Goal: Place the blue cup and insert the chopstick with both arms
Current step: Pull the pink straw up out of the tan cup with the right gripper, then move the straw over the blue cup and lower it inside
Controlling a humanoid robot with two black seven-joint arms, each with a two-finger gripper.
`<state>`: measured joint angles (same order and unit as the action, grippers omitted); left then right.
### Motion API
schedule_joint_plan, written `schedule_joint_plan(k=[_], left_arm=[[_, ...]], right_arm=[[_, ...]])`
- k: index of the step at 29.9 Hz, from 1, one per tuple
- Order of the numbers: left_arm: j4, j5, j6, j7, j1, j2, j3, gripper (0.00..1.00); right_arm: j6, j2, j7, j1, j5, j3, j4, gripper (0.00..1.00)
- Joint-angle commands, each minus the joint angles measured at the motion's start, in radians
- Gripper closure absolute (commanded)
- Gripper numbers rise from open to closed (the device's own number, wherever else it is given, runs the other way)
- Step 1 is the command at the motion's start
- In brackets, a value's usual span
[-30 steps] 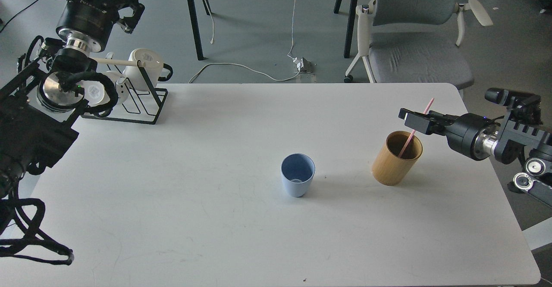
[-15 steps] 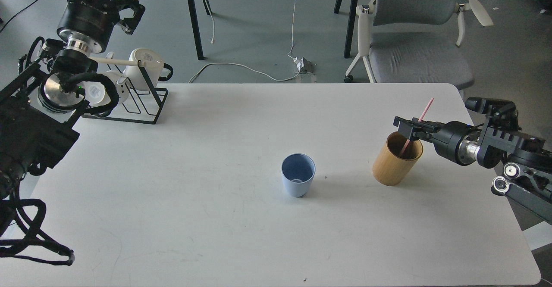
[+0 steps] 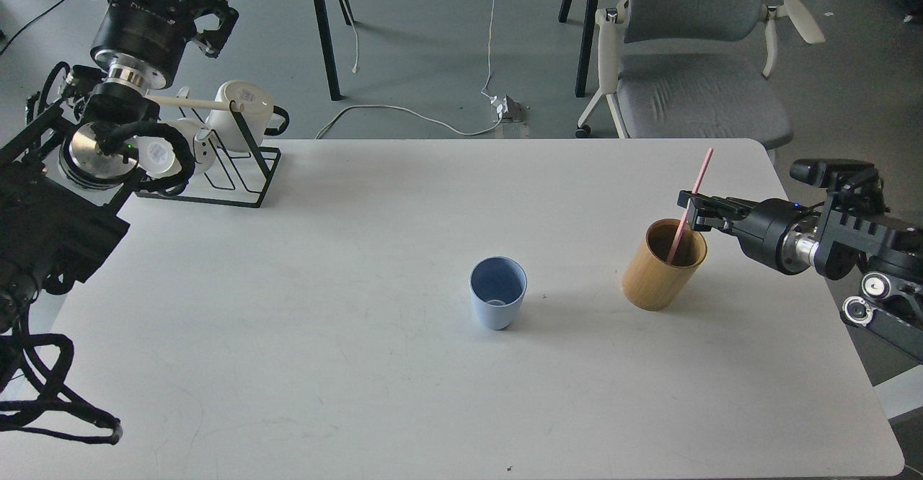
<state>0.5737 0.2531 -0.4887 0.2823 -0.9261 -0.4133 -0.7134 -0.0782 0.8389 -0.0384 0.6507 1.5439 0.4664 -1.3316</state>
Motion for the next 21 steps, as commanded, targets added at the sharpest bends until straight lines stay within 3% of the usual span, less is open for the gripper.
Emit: schedule_joint_plan(k=[1, 8, 13, 21], left_arm=[[0.000, 0.000, 0.000, 0.000, 0.000, -0.001, 0.000, 0.01], [0.000, 0.000, 0.000, 0.000, -0.004, -0.002, 0.000, 0.01], [0.000, 0.000, 0.000, 0.000, -0.002, -0.004, 0.000, 0.01], [0.000, 0.000, 0.000, 0.000, -0.002, -0.004, 0.000, 0.01]], right_arm=[[-0.002, 0.074, 0.000, 0.000, -0.004, 0.037, -0.092, 0.97], [-0.017, 0.198, 0.000, 0.122, -0.019, 0.120, -0.224, 0.97], [-0.041, 0.195, 0.000, 0.279, -0.109, 0.117, -0.230, 0.97], [-0.048, -0.095, 0.000, 0.320, -0.188, 0.022, -0.206, 0.98]])
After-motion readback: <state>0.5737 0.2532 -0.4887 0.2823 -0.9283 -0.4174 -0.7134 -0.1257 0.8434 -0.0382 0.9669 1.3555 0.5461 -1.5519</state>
